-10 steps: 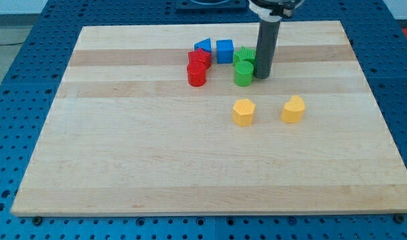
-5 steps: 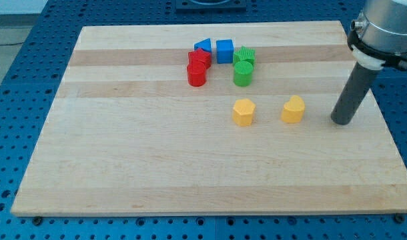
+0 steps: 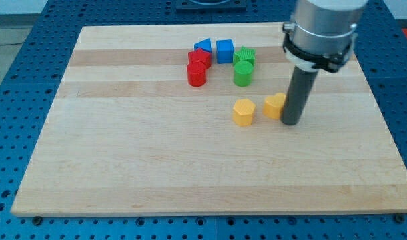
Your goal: Push the yellow heart below to the green circle
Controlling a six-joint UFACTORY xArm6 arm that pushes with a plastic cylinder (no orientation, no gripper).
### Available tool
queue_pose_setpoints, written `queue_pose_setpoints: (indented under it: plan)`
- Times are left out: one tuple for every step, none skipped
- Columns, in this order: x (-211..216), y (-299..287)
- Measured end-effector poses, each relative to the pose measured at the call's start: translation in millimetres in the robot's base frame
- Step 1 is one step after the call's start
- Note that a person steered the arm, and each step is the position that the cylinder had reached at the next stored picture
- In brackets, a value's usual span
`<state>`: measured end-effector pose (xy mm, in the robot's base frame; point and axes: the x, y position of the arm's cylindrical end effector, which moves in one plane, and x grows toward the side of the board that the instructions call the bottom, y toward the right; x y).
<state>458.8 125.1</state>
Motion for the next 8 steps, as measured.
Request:
queue_pose_setpoints:
  plan:
    - [-18.0, -26.5]
    - [-20.0, -40.7]
    - [-16.7, -30.1]
    - [-15.8, 2.0]
    - [-20.2, -3.2]
    - [-22.7, -24.9]
    - [-33.8, -45.2]
    - [-45.6, -55.0]
